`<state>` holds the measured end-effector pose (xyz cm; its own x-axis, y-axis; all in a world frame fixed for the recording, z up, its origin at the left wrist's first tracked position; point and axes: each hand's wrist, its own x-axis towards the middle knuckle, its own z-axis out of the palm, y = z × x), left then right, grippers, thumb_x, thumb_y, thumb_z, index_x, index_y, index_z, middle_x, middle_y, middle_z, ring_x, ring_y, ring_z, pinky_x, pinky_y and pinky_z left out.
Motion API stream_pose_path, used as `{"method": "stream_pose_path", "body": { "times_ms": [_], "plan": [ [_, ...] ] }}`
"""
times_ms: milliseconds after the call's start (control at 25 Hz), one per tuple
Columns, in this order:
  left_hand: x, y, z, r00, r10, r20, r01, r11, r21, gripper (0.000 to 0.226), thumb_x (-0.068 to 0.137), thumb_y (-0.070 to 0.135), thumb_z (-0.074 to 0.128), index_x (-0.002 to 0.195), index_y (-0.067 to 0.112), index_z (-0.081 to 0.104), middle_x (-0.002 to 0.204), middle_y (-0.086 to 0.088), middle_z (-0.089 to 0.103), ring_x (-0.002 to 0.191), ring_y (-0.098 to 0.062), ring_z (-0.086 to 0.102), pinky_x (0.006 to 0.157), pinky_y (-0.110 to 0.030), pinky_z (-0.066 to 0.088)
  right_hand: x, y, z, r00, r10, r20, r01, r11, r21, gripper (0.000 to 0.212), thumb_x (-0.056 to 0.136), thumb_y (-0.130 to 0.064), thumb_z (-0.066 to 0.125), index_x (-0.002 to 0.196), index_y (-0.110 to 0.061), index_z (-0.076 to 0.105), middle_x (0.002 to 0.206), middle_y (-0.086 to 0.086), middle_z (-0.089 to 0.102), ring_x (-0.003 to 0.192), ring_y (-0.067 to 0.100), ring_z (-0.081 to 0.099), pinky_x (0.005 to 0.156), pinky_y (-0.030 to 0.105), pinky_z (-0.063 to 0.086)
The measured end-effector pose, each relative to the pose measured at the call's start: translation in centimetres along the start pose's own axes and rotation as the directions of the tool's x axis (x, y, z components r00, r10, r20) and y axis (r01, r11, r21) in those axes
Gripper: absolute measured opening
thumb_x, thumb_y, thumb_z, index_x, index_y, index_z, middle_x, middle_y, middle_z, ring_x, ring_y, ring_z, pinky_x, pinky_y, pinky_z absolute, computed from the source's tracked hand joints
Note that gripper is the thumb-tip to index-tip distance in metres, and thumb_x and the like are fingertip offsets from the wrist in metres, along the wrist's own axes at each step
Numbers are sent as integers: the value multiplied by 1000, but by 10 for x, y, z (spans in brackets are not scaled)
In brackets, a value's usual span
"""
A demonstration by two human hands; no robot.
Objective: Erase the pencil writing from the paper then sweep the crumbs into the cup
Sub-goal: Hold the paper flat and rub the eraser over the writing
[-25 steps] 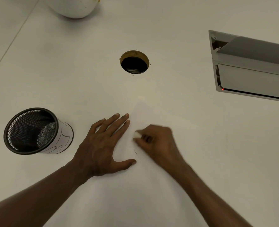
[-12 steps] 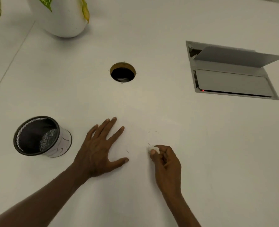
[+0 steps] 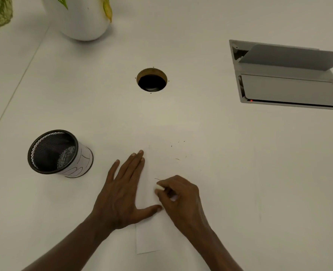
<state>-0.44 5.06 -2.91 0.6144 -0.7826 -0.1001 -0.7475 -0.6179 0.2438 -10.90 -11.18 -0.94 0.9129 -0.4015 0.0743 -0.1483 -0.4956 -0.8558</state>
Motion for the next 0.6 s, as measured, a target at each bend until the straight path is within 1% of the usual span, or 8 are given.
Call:
{"method": "stream_pose_path", "body": {
  "times_ms": [120, 160, 280, 360, 440, 520, 560, 600],
  "plan": [
    [1, 0, -1, 1000, 1, -14, -1, 1000, -1, 122, 77, 93, 42, 159, 4, 27, 171, -10, 8, 159, -25, 9, 124, -55, 20, 45, -2, 8, 996, -64, -63, 62, 997, -38, 9, 83, -13, 76, 91, -16, 75, 77, -5, 70, 68, 4, 61, 66, 22, 53],
    [1, -1, -1, 1000, -4, -12, 4, 1000, -6, 122, 76, 94, 41, 159, 5, 27, 172, -10, 7, 159, -24, 8, 124, -55, 19, 65, -4, 9, 996, -70, -54, 68, 997, -42, 9, 82, -15, 76, 91, -16, 76, 77, -4, 71, 68, 5, 62, 67, 25, 54],
    [1, -1, -2, 999, -25, 21, 26, 999, -27, 124, 74, 95, 41, 160, 6, 25, 172, -9, 4, 159, -23, 5, 124, -55, 18, 120, -2, 8, 993, -88, 76, 96, 989, -113, 9, 80, -17, 77, 88, -13, 78, 75, 2, 73, 68, 11, 65, 70, 36, 55],
    [2, -2, -1, 1000, -22, 14, 22, 999, -32, 125, 74, 95, 41, 161, 7, 23, 172, -8, 1, 159, -22, 2, 124, -54, 16, 146, 3, 8, 995, -76, 70, 86, 984, -157, 12, 79, -17, 77, 84, -6, 77, 73, 9, 72, 67, 18, 66, 68, 41, 54],
    [1, -2, -1, 1000, -17, 9, 18, 999, -51, 125, 74, 94, 42, 160, 6, 23, 172, -8, 1, 159, -22, 2, 124, -54, 16, 146, 7, 10, 996, -71, 54, 78, 987, -138, 12, 79, -19, 77, 81, -6, 76, 72, 7, 72, 65, 17, 66, 66, 40, 55],
    [1, -3, -2, 1000, -24, 13, 25, 997, -74, 124, 74, 94, 44, 160, 6, 25, 172, -9, 4, 159, -23, 3, 124, -53, 16, 130, 4, 12, 989, -112, 98, 125, 983, -136, 7, 79, -19, 78, 84, -14, 78, 72, 1, 73, 64, 9, 66, 64, 37, 56],
    [2, -3, -2, 1000, -24, 10, 25, 997, -76, 124, 74, 94, 43, 160, 7, 25, 172, -8, 3, 159, -22, 3, 124, -52, 15, 128, 5, 12, 989, -121, 89, 133, 981, -142, 7, 79, -18, 79, 84, -15, 78, 72, -1, 73, 64, 8, 66, 64, 37, 56],
    [3, -4, -1, 1000, -20, 3, 20, 997, -73, 124, 74, 94, 43, 160, 7, 24, 172, -8, 2, 159, -21, 2, 124, -51, 13, 132, 8, 11, 993, -101, 53, 108, 983, -148, 7, 79, -18, 79, 84, -14, 78, 72, 0, 73, 64, 9, 65, 64, 36, 56]
  ]
}}
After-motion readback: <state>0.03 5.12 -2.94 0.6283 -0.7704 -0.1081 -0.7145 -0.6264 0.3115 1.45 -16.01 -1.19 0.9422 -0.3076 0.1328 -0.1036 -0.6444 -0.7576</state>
